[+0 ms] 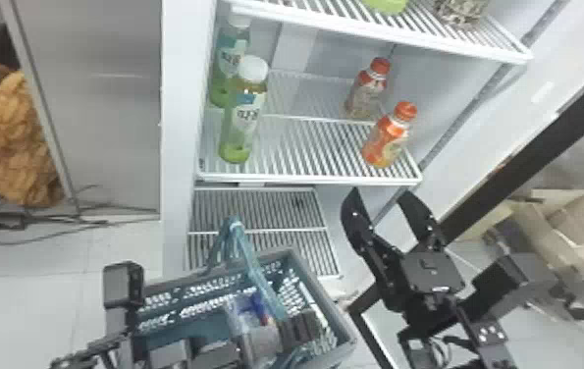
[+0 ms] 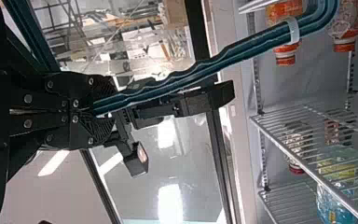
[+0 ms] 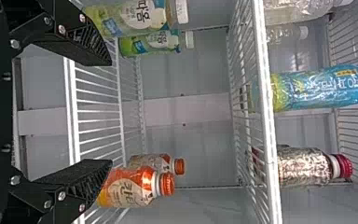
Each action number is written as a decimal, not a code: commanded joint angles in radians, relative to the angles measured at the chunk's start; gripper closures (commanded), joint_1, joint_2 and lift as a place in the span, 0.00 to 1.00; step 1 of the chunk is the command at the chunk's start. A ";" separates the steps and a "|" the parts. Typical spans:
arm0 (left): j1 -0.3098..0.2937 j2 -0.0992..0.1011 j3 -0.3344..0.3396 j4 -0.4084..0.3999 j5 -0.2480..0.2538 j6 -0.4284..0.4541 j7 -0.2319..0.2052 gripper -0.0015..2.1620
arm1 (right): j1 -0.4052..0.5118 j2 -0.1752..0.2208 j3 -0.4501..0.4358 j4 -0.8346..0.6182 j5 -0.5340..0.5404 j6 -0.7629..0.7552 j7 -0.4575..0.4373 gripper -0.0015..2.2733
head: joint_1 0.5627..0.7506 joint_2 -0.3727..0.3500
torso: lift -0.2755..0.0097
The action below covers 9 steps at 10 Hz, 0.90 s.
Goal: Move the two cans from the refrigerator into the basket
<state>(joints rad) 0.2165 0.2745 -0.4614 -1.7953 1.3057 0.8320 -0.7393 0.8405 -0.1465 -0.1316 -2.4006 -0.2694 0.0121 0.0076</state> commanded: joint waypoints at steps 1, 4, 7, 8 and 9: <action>-0.001 0.000 -0.001 0.000 -0.002 0.000 0.000 0.55 | -0.001 0.001 0.000 0.006 -0.002 -0.007 0.000 0.13 | 0.70 0.03 | 0.00; -0.001 0.000 -0.001 0.000 -0.002 0.000 0.000 0.55 | -0.006 -0.001 0.002 0.011 -0.004 -0.015 0.000 0.13 | 0.70 0.03 | 0.00; -0.001 0.002 -0.003 0.000 0.000 0.002 0.000 0.55 | -0.006 -0.001 0.002 0.014 -0.004 -0.022 0.000 0.13 | 0.70 0.03 | 0.00; -0.001 0.002 -0.003 0.000 -0.002 0.000 0.000 0.55 | -0.006 -0.001 0.002 0.016 -0.004 -0.022 0.000 0.13 | 0.70 0.03 | 0.00; -0.001 0.002 -0.003 0.000 -0.002 0.002 0.000 0.55 | -0.006 -0.001 0.002 0.016 -0.004 -0.024 0.000 0.13 | 0.70 0.03 | 0.00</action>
<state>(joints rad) 0.2159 0.2761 -0.4647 -1.7953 1.3044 0.8322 -0.7393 0.8344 -0.1473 -0.1296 -2.3844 -0.2731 -0.0115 0.0076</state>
